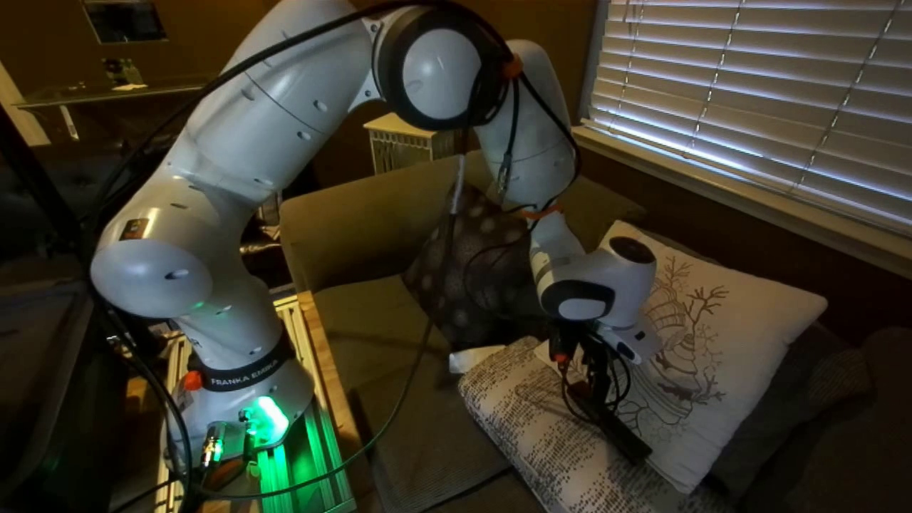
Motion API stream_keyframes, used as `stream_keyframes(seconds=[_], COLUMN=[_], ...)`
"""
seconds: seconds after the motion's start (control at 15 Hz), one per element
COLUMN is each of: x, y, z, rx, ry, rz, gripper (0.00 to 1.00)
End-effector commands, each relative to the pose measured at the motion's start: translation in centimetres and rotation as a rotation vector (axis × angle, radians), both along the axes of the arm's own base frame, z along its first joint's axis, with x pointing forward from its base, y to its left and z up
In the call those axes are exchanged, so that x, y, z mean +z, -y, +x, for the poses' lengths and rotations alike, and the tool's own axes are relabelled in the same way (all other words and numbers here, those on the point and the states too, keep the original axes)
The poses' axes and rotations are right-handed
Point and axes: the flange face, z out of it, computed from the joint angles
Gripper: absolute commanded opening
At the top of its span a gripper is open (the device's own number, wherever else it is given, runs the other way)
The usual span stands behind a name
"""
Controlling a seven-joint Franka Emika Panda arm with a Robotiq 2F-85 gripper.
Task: Pick up the remote on top of the pillow
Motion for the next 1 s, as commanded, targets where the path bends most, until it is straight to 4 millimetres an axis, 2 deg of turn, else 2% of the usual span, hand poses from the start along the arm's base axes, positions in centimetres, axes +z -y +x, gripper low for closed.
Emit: stream_keyframes(seconds=[0.0, 0.93], x=[-2.2, -7.6], y=[0.6, 0.9], z=[1.4, 3.6], rx=[-0.018, -0.050], ry=[-0.014, -0.056], rz=[0.020, 0.015], gripper=[1.00, 1.00])
